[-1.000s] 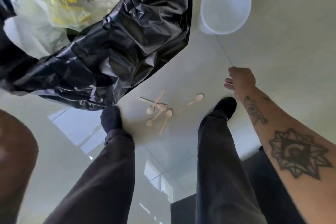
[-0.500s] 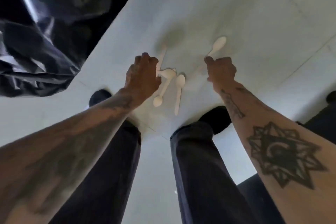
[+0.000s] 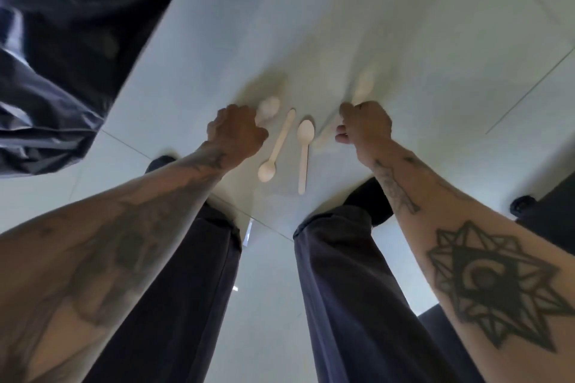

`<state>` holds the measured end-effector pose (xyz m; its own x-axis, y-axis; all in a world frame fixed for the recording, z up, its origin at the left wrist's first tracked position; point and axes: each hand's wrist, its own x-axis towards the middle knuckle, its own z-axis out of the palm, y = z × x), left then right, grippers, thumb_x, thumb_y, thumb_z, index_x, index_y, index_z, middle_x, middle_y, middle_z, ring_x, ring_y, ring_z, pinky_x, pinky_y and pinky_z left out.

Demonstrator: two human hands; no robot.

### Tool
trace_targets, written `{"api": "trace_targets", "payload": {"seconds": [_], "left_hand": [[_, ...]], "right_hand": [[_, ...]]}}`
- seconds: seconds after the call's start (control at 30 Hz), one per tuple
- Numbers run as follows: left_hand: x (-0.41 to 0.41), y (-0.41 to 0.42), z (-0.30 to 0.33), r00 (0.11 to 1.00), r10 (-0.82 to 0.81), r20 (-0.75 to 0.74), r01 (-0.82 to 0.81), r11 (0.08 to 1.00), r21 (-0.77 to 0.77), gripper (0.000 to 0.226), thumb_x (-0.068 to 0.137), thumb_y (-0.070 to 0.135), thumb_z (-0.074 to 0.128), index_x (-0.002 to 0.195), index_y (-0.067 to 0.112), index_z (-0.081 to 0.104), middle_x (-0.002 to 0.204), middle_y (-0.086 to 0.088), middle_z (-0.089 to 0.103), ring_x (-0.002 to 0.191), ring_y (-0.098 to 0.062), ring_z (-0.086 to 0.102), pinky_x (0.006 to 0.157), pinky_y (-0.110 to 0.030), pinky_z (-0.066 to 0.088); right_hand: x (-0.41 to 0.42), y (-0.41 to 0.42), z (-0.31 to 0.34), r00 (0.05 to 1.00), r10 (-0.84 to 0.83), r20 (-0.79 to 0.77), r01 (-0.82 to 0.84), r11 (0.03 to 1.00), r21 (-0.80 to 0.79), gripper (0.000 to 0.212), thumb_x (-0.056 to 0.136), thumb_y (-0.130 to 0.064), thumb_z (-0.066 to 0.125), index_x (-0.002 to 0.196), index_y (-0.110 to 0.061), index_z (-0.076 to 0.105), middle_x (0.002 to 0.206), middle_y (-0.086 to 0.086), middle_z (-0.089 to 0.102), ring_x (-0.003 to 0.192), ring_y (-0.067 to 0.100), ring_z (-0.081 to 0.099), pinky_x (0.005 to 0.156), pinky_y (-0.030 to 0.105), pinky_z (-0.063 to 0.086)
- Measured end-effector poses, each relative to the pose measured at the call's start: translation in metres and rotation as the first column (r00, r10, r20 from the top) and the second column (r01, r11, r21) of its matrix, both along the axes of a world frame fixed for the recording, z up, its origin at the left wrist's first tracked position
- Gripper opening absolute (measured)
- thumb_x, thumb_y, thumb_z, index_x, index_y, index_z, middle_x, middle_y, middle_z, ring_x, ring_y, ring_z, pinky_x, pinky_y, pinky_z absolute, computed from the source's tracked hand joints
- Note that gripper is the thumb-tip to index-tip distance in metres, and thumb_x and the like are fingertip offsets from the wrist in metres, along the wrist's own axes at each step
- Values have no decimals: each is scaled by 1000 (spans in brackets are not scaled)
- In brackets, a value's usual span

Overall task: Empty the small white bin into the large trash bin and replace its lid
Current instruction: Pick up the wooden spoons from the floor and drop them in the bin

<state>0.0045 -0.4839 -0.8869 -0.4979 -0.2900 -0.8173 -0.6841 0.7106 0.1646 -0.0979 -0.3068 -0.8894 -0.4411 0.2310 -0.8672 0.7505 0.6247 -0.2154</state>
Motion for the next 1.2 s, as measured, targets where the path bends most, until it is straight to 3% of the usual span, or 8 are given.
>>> {"api": "trace_targets", "payload": {"seconds": [0.13,0.2,0.3,0.53,0.77,0.97,1.07,1.2], "left_hand": [[10,1,13,983,160,92,-169,979,110,32,94,28,49,113,2,47,95,-12,55,76,-30,55,57,-28,39],[17,11,16,971,218,94,-232,957,173,25,96,27,42,110,7,37,93,-11,53,66,-24,54,51,-29,36],[29,33,12,958,279,59,-285,936,205,15,96,23,37,103,13,27,88,-13,54,64,-29,56,57,-33,41],[44,65,-23,946,233,-227,-204,968,144,36,100,40,50,108,7,38,96,-17,68,83,-41,65,65,-36,39],[38,69,-22,961,177,-214,-153,981,123,16,99,23,47,96,11,37,90,-14,66,83,-41,65,63,-35,37],[10,57,-16,977,182,-107,-181,983,19,37,98,44,52,112,11,43,105,-14,69,94,-38,66,74,-40,46],[6,58,-20,985,147,-93,-148,989,-3,30,99,38,52,112,11,47,108,-14,70,97,-39,66,78,-42,48],[12,70,-25,990,112,-90,-110,994,25,16,98,25,48,106,11,47,101,-14,71,92,-41,66,72,-42,46]], "right_hand": [[56,-6,22,974,192,119,-183,980,-83,10,85,-20,58,83,-12,54,89,12,65,76,27,65,71,42,57],[78,-12,22,945,317,73,-312,947,-73,12,87,-19,58,86,-7,56,93,15,69,81,31,65,61,29,48],[98,-22,13,950,308,-46,-307,951,20,13,88,-13,58,78,-9,50,99,20,65,70,26,52,51,21,30],[110,-32,-16,968,146,-203,-109,977,184,27,86,-12,68,108,-2,55,112,12,59,92,22,54,73,22,34],[93,-15,-11,967,236,-95,-227,969,97,20,89,-20,61,103,-6,64,102,9,70,87,21,60,76,24,42],[47,0,3,945,321,68,-322,947,13,21,90,-24,59,98,-7,67,97,12,71,94,31,67,77,34,51],[28,0,0,959,267,92,-263,963,-60,27,89,-21,63,110,-4,68,109,17,71,102,34,67,94,46,53],[27,-2,-11,989,132,64,-127,989,-73,26,87,-17,68,110,-4,67,113,17,69,107,35,65,97,48,52]]}}
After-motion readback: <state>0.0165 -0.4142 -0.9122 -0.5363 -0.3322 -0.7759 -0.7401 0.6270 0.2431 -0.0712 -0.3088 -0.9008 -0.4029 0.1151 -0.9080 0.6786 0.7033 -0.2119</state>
